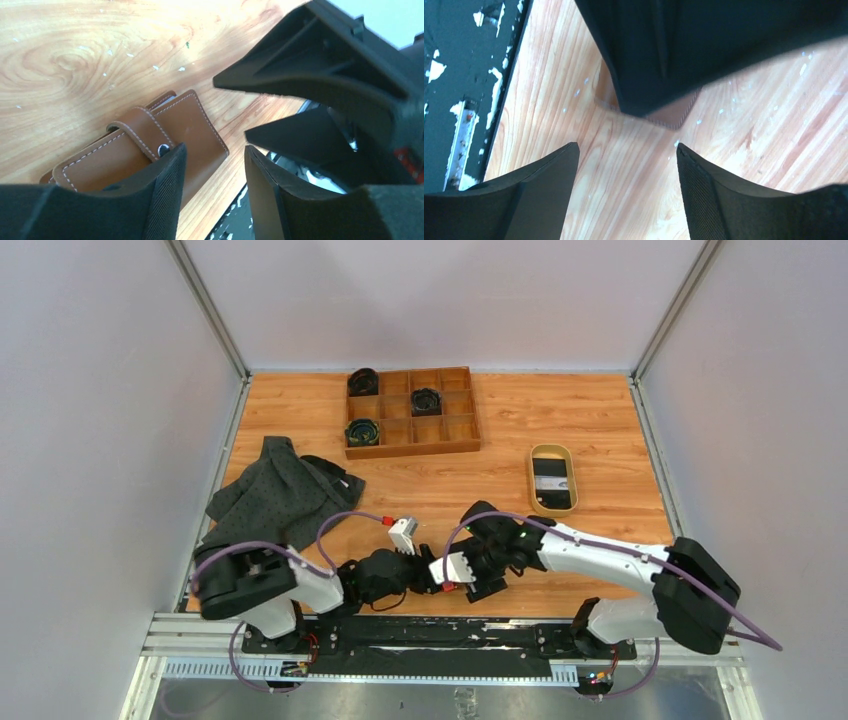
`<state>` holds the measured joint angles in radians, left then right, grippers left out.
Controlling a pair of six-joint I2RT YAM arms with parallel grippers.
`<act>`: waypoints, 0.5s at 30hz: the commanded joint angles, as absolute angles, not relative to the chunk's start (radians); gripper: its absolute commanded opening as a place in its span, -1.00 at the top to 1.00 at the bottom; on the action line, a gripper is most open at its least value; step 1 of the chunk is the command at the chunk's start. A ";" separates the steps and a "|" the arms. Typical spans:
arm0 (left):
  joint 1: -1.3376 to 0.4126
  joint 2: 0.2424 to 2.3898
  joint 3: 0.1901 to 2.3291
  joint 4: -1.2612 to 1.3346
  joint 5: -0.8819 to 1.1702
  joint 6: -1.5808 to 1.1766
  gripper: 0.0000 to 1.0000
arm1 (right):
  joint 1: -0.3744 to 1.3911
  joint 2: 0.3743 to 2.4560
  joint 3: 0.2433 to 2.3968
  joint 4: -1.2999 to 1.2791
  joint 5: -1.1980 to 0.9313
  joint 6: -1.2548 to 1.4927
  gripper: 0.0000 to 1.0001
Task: Put the credit cards into the card holder
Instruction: Close the card holder at the center of the board.
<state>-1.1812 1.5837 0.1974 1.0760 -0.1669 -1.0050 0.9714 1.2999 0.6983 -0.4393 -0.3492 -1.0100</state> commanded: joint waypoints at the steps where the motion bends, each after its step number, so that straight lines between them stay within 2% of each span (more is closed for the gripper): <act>1: -1.174 1.363 0.228 0.573 -0.172 -0.843 -0.13 | 0.906 1.224 0.736 -0.568 -0.405 -1.038 -0.51; 10: -1.092 0.926 0.374 0.140 -0.199 -0.658 -0.51 | 0.711 1.103 0.795 -0.690 -0.502 -1.036 -0.53; 15: -1.061 0.768 0.509 -0.149 -0.248 -0.527 -0.81 | 0.553 1.041 0.878 -0.746 -0.520 -0.948 -0.56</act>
<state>-1.0805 0.8650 0.4095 0.1608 -0.1905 -0.6762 0.6697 1.0958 0.8017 -0.6559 -0.4732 -1.0199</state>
